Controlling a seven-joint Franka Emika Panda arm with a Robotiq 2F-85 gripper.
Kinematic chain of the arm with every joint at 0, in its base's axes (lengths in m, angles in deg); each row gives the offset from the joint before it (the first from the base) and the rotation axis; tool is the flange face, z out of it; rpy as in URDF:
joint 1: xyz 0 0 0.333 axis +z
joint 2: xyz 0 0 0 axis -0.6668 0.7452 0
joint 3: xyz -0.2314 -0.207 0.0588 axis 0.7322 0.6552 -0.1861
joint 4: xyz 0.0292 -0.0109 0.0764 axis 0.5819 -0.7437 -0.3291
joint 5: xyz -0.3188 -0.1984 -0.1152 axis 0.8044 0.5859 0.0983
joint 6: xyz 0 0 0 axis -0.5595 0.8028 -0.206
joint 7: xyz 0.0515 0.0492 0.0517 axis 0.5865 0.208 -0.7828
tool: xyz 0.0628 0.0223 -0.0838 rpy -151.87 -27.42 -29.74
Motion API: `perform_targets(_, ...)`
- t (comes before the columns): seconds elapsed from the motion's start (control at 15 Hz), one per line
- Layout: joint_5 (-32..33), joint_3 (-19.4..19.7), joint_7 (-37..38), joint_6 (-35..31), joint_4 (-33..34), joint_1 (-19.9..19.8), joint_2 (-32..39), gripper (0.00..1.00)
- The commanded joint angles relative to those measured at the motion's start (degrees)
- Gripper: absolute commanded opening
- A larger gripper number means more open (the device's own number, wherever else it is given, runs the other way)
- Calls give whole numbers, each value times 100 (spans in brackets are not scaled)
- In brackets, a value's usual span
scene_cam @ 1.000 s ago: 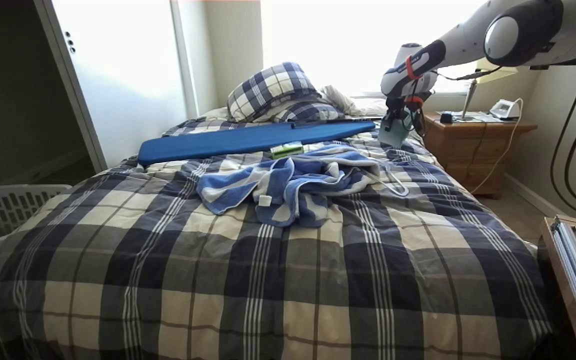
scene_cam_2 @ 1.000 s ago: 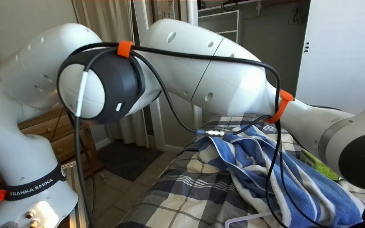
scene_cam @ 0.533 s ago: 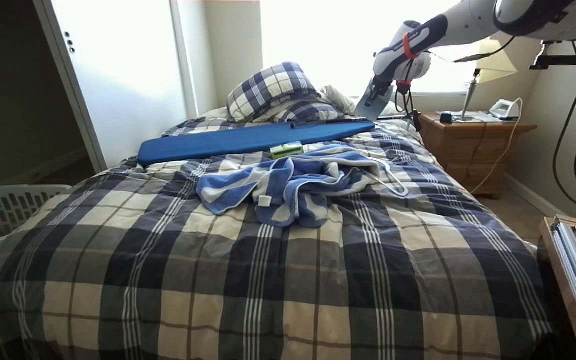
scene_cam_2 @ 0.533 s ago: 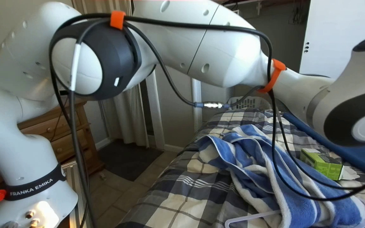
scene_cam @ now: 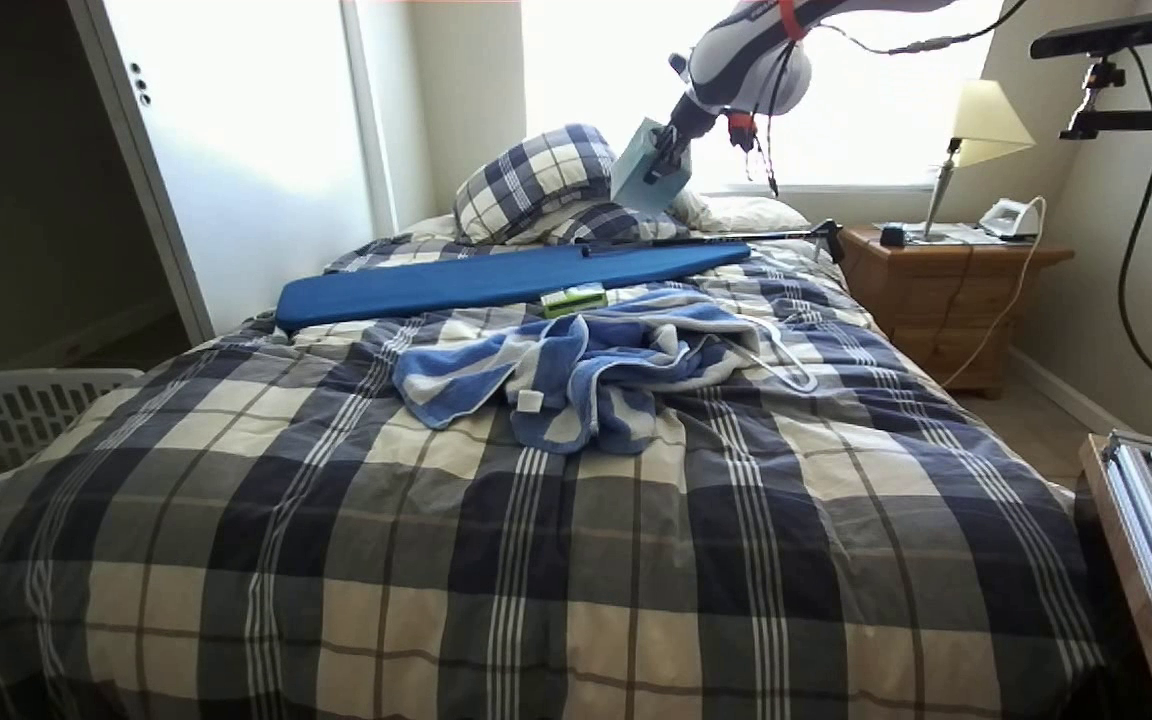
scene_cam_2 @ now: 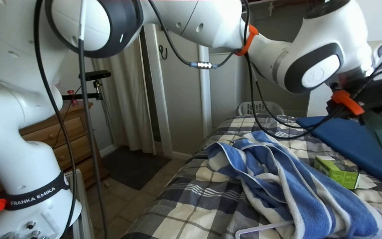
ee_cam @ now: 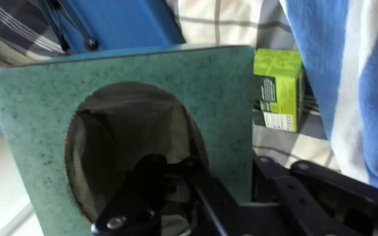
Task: Move the light blue box to the left of the bed
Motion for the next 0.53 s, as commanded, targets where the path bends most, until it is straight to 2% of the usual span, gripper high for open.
perform_targets(0.0,82,-539,-577,226,-607,58,-518,1)
perform_targets(0.07,-307,-351,-923,379,-524,402,-580,1)
perform_targets(0.27,-478,-319,-1466,936,-242,938,-557,1)
perform_targets(0.33,-680,-66,-1248,626,-276,977,-533,6)
perform_targets(0.47,-747,-27,-1403,781,-254,1229,-563,6)
